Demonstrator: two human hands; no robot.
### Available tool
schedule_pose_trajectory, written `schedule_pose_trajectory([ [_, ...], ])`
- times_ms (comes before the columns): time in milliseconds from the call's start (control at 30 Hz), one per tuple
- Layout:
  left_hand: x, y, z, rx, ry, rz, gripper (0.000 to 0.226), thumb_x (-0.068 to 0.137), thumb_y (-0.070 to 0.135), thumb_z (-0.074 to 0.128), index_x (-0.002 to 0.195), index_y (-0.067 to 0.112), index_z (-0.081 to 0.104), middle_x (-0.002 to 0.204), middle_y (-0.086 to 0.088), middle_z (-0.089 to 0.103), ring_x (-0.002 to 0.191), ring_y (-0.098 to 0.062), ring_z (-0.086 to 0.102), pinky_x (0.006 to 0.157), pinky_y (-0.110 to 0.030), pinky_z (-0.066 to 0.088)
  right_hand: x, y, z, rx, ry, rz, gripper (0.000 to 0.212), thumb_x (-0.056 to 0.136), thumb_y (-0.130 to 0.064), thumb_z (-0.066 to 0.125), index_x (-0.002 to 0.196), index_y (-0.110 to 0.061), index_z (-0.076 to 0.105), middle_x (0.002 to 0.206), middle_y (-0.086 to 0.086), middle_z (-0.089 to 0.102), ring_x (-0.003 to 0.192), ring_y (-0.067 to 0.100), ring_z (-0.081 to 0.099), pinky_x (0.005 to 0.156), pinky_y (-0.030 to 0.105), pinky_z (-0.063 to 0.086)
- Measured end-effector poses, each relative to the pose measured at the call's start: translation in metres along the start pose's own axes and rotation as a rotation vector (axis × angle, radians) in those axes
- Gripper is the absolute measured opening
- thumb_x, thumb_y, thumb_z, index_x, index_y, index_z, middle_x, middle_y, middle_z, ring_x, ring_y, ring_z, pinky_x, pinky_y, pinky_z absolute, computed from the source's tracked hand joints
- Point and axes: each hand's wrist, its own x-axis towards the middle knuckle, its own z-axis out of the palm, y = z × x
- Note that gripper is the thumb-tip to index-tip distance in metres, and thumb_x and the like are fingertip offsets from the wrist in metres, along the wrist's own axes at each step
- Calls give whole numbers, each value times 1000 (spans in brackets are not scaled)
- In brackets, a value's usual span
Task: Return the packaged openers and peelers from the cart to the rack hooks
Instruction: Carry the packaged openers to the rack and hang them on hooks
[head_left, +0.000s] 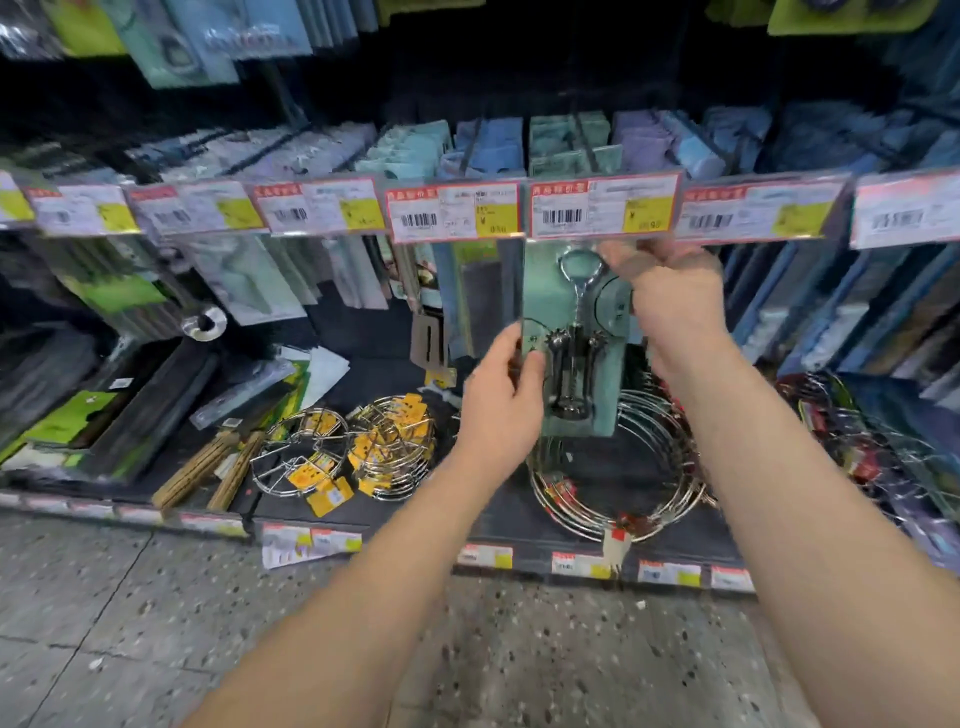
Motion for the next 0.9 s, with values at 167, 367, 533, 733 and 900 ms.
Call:
schedule_pose_trajectory([
  [167,47,5,13,-27,77,-22,48,105,21,58,152,18,50,104,0,72,86,-13,63,83,-23,53,56,12,6,-244,-46,240,53,90,-31,69,136,-6,59,138,14,62,120,28,64,97,37,56],
  [367,39,14,17,52,68,-158,62,98,20,67,156,18,44,151,-5,58,140,-22,54,119,-37,42,46,8,-4,-521,-75,183,53,92,-38,69,140,-16,58,145,5,58,131,25,55,110,33,43],
  [533,10,54,8,324,-16,-158,49,101,27,60,149,23,54,132,-7,71,115,-24,67,98,-32,50,17,6,-39,-667,-197,214,43,86,-30,73,126,-15,68,119,6,70,108,23,66,89,26,49],
  [733,-14,125,14,558,-250,-69,49,99,36,57,145,23,56,143,-4,65,129,-29,62,105,-47,52,-31,-30,-76,-945,-299,208,46,92,-24,67,136,-17,62,127,13,70,118,32,65,100,39,51],
  [900,-34,192,30,680,-449,11,45,99,36,57,142,25,58,140,-7,65,127,-32,61,105,-44,51,-61,-81,-125,-981,-314,345,48,95,-22,63,142,-20,56,131,10,68,120,31,63,100,39,51],
])
